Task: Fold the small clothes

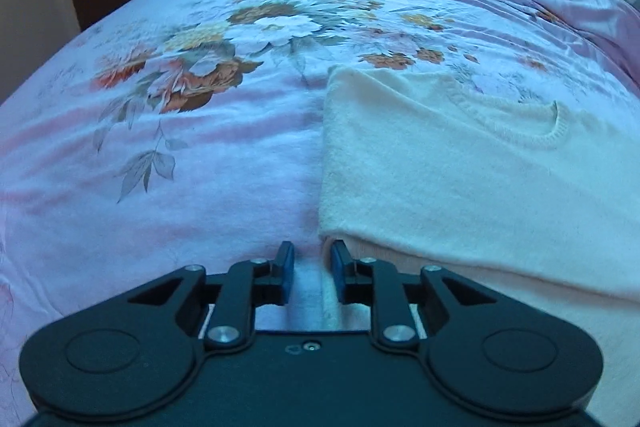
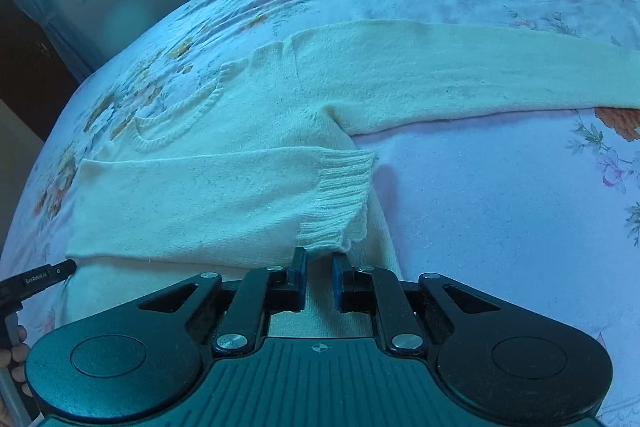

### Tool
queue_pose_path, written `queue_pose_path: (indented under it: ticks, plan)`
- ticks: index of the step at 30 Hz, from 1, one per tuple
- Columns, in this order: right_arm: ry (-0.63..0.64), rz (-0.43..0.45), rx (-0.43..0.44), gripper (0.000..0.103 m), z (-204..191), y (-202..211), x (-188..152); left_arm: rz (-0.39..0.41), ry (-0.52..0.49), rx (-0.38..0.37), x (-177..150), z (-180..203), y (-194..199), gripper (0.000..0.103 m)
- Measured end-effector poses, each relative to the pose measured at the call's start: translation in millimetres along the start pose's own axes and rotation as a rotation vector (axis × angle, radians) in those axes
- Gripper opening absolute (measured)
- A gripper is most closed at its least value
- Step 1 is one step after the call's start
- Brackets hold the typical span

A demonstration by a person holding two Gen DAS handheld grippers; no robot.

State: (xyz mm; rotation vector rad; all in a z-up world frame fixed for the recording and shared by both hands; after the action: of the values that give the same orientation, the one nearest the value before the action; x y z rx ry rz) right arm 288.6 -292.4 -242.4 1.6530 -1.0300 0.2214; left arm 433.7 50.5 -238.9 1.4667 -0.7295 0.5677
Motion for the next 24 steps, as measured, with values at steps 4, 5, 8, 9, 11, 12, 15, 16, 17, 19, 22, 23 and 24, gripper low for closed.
queue_pose_path:
  ticks: [4, 5, 8, 9, 11, 12, 15, 16, 17, 19, 22, 23, 24]
  plan:
    - [-0.014, -0.003, 0.012, 0.012, -2, -2, 1, 0.013, 0.035, -0.021, 6, 2, -5, 0.019]
    - [-0.014, -0.003, 0.010, 0.012, -2, -3, 1, 0.020, 0.027, -0.019, 9, 5, -8, 0.019]
    - [-0.008, -0.002, 0.010, 0.012, -5, -5, 3, 0.049, 0.033, 0.013, 13, 4, -13, 0.023]
    - [-0.008, 0.002, 0.006, 0.012, -5, -5, 4, 0.051, 0.059, 0.014, 14, 0, -15, 0.024]
    - [-0.016, 0.006, 0.002, 0.012, -4, -5, 5, 0.050, 0.098, 0.005, 12, -6, -13, 0.025]
    - [-0.004, 0.009, -0.011, 0.012, -5, -6, 5, 0.059, 0.095, 0.014, 11, -7, -11, 0.026]
    - [-0.001, 0.002, -0.006, 0.012, -6, -6, 3, 0.067, 0.143, 0.017, 6, -17, -7, 0.028]
    - [-0.004, 0.003, -0.003, 0.012, -6, -6, 3, 0.064, 0.155, 0.015, 5, -19, -7, 0.029]
    - [0.000, -0.001, -0.004, 0.012, -5, -7, 2, 0.065, 0.162, 0.021, 4, -21, -6, 0.029]
    - [-0.030, -0.013, 0.014, 0.012, -2, -7, 2, 0.063, 0.210, 0.054, 2, -28, -5, 0.015]
    - [-0.042, -0.008, 0.020, 0.012, 1, -7, 4, 0.032, 0.315, 0.095, -4, -52, -12, 0.011]
    - [-0.022, -0.019, 0.011, 0.012, 1, -10, 3, 0.028, 0.288, 0.091, -3, -52, -11, 0.011]
    - [-0.025, -0.016, 0.011, 0.012, 1, -10, 3, 0.034, 0.236, 0.105, 0, -49, -7, 0.013]
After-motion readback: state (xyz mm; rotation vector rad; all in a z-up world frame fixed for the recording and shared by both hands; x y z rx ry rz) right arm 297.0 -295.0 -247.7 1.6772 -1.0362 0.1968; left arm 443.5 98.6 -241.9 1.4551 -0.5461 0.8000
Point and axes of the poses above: each gripper's, at about its wrist camera, not at the fingertips, and y roughly against the way its jaws point, z to its right, x to its top, the point moved 6 cm from there along -y, roughly the way its jaws point, and after that the axes turned 7 degrees about z, right-handed, at the moved point
